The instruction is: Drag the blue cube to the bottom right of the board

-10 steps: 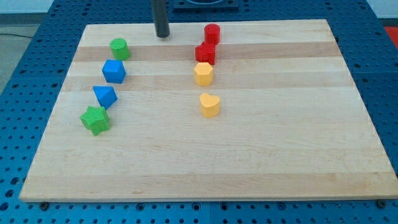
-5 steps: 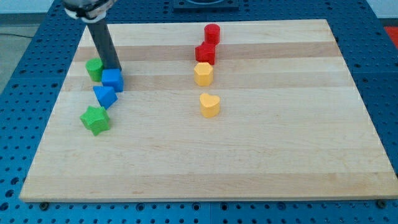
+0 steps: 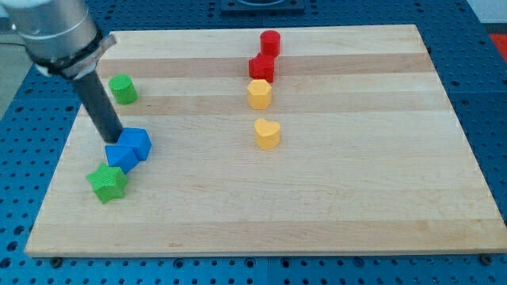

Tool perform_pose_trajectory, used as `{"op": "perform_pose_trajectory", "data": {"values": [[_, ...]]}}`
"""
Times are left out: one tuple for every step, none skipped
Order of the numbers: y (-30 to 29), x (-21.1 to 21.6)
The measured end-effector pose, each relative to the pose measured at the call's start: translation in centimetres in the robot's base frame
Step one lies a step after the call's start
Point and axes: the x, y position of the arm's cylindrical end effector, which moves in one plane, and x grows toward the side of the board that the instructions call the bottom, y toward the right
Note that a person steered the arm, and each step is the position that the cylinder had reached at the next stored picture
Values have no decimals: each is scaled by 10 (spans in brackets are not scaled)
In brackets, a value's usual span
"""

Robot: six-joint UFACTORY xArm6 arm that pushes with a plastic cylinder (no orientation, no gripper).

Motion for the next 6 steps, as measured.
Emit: {"op": "perform_pose_trajectory", "data": {"values": [[58, 11], [110, 10], [138, 5], [213, 30], [283, 41], [272, 21]]}}
